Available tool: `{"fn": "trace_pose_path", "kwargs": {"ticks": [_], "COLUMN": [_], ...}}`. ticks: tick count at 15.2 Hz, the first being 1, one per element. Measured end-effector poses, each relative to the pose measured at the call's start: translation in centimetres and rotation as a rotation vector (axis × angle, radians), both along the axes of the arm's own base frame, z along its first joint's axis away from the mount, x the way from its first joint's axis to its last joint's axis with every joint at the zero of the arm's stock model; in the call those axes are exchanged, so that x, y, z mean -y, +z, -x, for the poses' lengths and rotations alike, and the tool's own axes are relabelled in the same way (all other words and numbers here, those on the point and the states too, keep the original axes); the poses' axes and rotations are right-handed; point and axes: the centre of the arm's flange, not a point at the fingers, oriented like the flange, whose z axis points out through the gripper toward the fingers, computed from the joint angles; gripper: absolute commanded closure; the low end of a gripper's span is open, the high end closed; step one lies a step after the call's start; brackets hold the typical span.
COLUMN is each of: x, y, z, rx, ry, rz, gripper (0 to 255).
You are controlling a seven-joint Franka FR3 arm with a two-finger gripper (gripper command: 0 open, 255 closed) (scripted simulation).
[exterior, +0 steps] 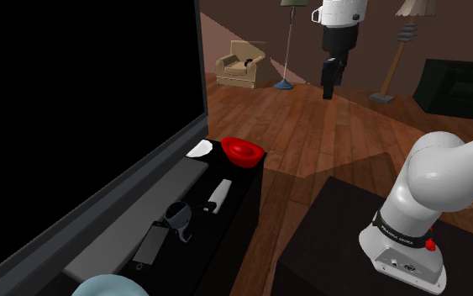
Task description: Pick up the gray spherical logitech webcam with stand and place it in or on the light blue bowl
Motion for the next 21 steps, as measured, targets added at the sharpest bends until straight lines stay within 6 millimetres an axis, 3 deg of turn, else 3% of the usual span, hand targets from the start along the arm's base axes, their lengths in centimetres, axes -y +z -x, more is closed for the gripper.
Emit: {"fn": "trace_pose_path", "kwargs": {"ticks": [3,21], "x": [-0.6,-8.7], "y": [-1.2,-19.2], "z": [-0.9,-13.4], "rx": [-0.001,-0.011], "ry": [-0.004,-0.061], "rz": [0.000,0.006], "gripper": [0,0]}}
